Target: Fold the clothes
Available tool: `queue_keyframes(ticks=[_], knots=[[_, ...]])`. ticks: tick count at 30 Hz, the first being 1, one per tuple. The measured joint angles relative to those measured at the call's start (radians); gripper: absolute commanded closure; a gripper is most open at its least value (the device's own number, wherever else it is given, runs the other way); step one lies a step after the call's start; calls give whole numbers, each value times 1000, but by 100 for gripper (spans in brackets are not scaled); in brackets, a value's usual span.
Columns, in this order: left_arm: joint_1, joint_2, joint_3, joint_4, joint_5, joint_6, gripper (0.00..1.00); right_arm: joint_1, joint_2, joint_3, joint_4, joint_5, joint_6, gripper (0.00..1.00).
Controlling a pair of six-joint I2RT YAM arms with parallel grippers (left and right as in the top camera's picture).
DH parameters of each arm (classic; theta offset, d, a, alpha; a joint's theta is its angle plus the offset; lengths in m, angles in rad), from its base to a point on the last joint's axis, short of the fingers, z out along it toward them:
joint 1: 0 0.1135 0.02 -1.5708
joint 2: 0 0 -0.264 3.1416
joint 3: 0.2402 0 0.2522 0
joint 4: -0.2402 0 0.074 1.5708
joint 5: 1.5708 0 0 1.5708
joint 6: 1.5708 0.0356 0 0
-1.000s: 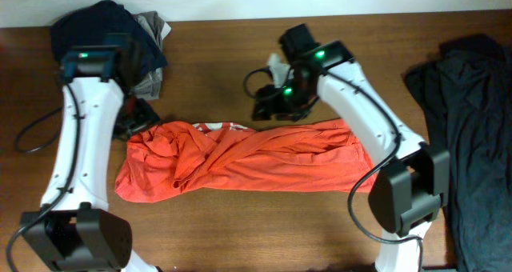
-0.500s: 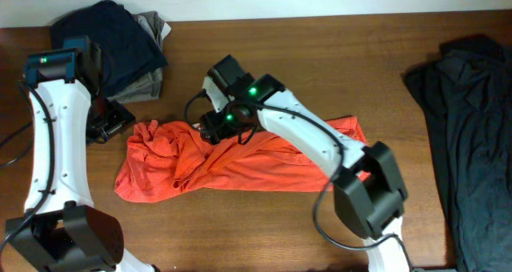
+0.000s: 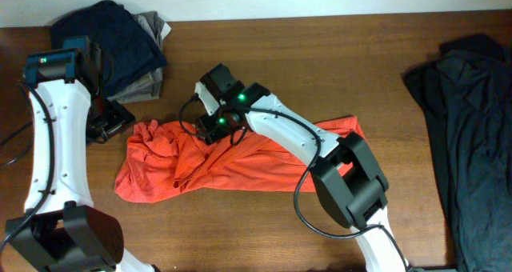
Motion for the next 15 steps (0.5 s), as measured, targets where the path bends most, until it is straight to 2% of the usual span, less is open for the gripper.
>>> queue_keyframes(ticks=[15], knots=[[0, 0, 0, 0, 0, 41, 1, 47, 30, 0, 29, 33, 0, 44]])
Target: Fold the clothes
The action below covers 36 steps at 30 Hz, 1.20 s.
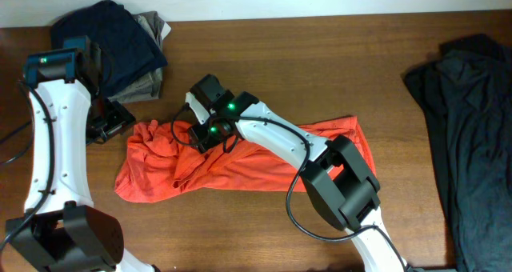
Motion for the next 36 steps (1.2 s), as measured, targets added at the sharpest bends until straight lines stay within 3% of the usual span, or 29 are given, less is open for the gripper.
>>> queue_keyframes(ticks=[20, 24, 27, 31, 36], knots=[[0, 0, 0, 1, 0, 11, 1, 10, 13, 0, 14, 58, -26, 51], [0, 0, 0, 1, 0, 11, 1, 17, 24, 0, 11, 60, -27, 61], [0, 0, 0, 1, 0, 11, 1, 20, 26, 0, 9, 61, -31, 80], [0, 0, 0, 1, 0, 11, 1, 21, 26, 0, 6, 63, -19, 96], [0, 0, 0, 4, 0, 16, 1, 21, 26, 32, -73, 46, -15, 96]])
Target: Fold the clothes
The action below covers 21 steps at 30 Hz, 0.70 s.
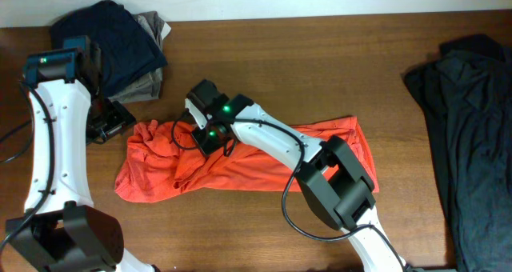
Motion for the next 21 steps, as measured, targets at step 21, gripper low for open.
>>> queue_keyframes(ticks=[21], knots=[[0, 0, 0, 8, -7, 3, 1, 37, -40, 296, -320, -306, 18, 96]])
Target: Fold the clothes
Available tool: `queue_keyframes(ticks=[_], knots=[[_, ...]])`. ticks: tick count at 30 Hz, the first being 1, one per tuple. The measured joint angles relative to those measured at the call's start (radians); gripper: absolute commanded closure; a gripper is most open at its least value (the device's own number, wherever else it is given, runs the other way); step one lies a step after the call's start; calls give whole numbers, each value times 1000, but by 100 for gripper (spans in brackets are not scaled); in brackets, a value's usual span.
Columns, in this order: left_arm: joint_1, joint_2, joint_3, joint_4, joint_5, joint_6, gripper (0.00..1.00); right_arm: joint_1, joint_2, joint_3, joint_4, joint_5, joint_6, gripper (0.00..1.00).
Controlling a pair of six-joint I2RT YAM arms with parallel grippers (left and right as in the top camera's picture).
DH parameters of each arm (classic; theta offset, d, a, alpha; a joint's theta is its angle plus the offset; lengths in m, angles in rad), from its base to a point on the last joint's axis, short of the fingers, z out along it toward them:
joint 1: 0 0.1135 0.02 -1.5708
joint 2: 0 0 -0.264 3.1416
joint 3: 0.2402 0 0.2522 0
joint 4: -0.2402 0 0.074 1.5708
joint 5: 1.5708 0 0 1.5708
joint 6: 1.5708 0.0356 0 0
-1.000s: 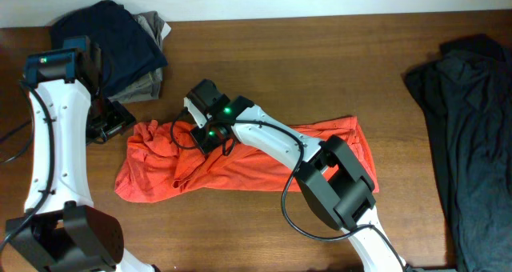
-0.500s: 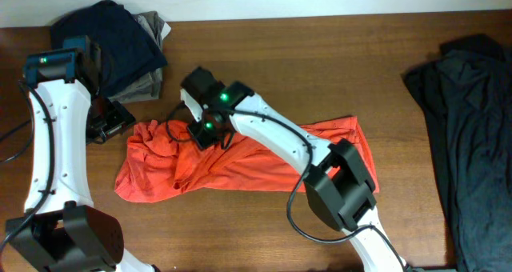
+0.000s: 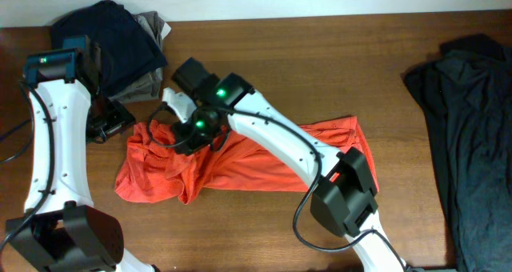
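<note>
An orange-red garment (image 3: 264, 156) lies crumpled across the middle of the table, bunched at its left end. My right arm reaches over it from the front. The right gripper (image 3: 179, 136) is down on the bunched left part and looks shut on a fold of the cloth, though the wrist hides its fingertips. My left gripper (image 3: 110, 123) rests on the table just off the garment's upper left corner, open and holding nothing.
A pile of dark blue and grey clothes (image 3: 120, 44) sits at the back left, close behind the left arm. A large dark garment (image 3: 468, 128) is spread along the right side. A white wall edge (image 3: 320, 0) bounds the back of the table.
My right gripper has moved left and slightly toward the front over the orange garment. The cloth's left part is more bunched, with a new fold at its lower edge. The left arm is unchanged.
My right gripper was first on the garment's upper middle. It then stood further left on the cloth at each moment, and now it is at the left bunch, with the cloth gathered that way. The left arm stayed beside the garment's corner throughout.
</note>
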Motion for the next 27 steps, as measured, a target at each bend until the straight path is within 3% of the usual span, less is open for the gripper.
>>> queue_keyframes(ticks=[4, 8, 10, 11, 12, 13, 18, 22, 23, 25, 27], knots=[[0, 0, 0, 0, 0, 0, 1, 52, 0, -1, 101, -10, 35, 96], [0, 0, 0, 0, -2, 0, 1, 87, 0, -2, 177, -2, 79, 84], [0, 0, 0, 0, -3, 0, 1, 92, 0, -2, 194, 4, 98, 68], [0, 0, 0, 0, -3, 0, 1, 92, 0, -2, 200, 8, 104, 52], [0, 0, 0, 0, -3, 0, 1, 91, 0, -2, 204, 15, 101, 42], [0, 0, 0, 0, -3, 3, 1, 90, 0, -2, 205, 21, 112, 39], [0, 0, 0, 0, -3, 31, 1, 80, 0, -2, 209, 39, 111, 43], [0, 0, 0, 8, 41, 87, 7, 36, 0, 11, 59, 86, 110, 44], [0, 0, 0, 19, 70, 115, 11, 13, 0, 18, 3, 110, 109, 44], [-5, 0, 0, 47, 147, 188, 28, -34, 0, 35, -94, 154, 110, 44], [-29, 0, 0, 77, 238, 270, 60, -114, -10, 60, -217, 220, 109, 50]])
